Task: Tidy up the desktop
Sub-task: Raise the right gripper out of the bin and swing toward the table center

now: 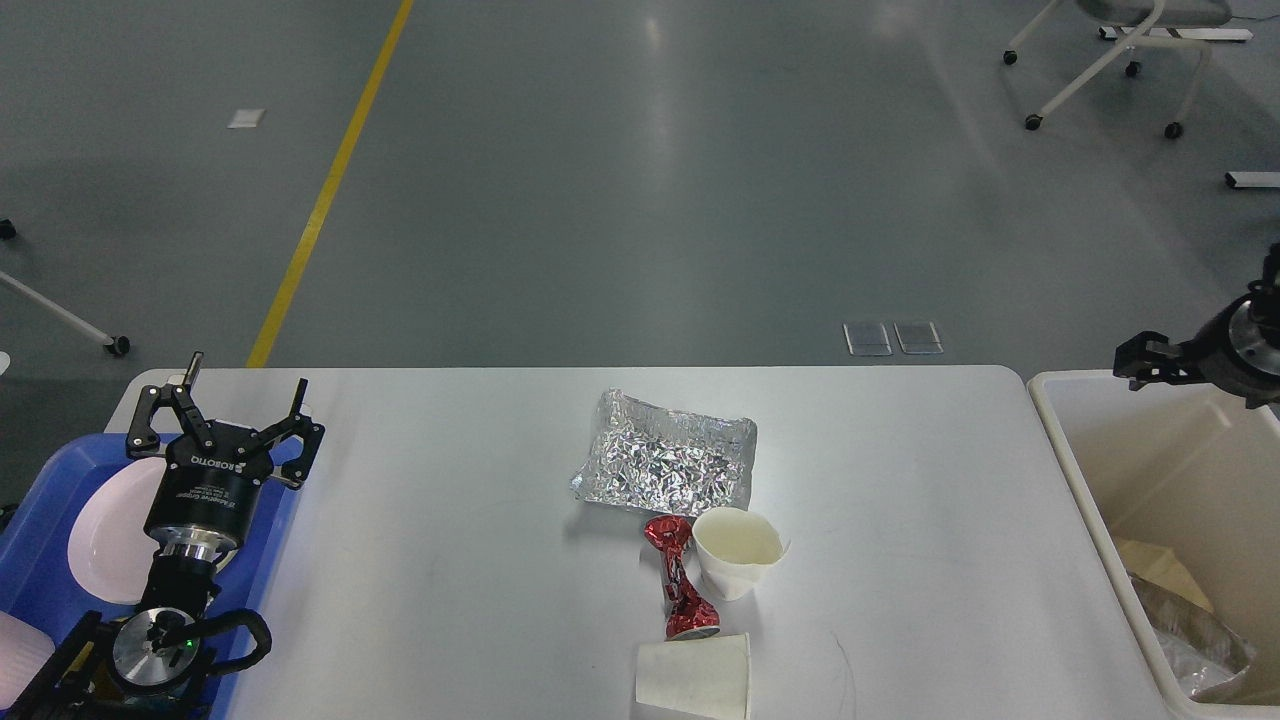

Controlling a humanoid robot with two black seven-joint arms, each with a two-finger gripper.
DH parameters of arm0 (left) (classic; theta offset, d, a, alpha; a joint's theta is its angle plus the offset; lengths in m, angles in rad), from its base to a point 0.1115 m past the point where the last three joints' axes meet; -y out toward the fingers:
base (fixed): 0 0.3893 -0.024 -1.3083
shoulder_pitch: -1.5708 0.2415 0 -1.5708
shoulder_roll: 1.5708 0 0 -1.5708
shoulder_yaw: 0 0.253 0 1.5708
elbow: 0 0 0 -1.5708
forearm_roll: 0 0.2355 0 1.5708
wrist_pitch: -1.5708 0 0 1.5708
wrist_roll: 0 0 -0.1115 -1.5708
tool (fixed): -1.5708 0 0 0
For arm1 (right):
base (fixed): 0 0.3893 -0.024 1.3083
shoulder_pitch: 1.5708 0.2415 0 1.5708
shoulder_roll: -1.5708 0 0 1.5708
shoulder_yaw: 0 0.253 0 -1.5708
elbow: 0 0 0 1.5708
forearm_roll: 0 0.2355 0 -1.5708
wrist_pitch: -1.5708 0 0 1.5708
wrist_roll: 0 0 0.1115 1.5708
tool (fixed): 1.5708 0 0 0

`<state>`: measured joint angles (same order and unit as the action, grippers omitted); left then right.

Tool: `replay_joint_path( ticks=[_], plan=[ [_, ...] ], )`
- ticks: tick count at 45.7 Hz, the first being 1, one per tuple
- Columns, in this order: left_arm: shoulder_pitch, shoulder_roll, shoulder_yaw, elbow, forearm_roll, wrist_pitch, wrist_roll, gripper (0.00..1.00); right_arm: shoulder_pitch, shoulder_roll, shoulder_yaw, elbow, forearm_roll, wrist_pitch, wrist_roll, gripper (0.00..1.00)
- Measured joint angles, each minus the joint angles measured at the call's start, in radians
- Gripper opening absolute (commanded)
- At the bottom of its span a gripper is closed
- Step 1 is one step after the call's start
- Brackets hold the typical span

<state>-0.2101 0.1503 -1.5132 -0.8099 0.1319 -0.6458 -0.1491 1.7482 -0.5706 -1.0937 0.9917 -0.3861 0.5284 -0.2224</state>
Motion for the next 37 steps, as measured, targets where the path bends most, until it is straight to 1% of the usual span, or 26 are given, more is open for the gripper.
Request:
replay_joint_path(
  ticks=[5,10,15,19,23,26,29,37],
  plan=[
    [0.000,0.000,0.000,0.000,0.000,0.000,0.000,0.96,0.192,0.076,-0.059,0.125,0.066,0.134,-0.002,1.00],
    [0.000,0.000,0.000,0.000,0.000,0.000,0.000,0.96,0.376,0.157,-0.107,0.230,0.201,0.254,-0.003,1.00],
    [0.000,0.000,0.000,0.000,0.000,0.000,0.000,0.96,0.519,0.188,-0.119,0.313,0.301,0.329,-0.005,1.00],
    [0.000,0.000,0.000,0.000,0.000,0.000,-0.001,0.96,0.633,0.203,-0.122,0.420,0.330,0.351,-0.005,1.00],
    [0.000,0.000,0.000,0.000,0.000,0.000,-0.001,0.96,0.750,0.219,-0.122,0.561,0.342,0.350,-0.004,1.00],
    [0.001,0.000,0.001,0.000,0.000,0.000,-0.001,0.96,0.807,0.228,-0.115,0.628,0.350,0.345,-0.003,1.00],
    [0.001,0.000,0.001,0.000,0.000,0.000,-0.001,0.96,0.836,0.244,-0.112,0.661,0.377,0.340,-0.003,1.00],
    [0.000,0.000,0.000,0.000,0.000,0.000,-0.001,0.96,0.835,0.270,-0.110,0.669,0.423,0.326,-0.003,1.00]
  ],
)
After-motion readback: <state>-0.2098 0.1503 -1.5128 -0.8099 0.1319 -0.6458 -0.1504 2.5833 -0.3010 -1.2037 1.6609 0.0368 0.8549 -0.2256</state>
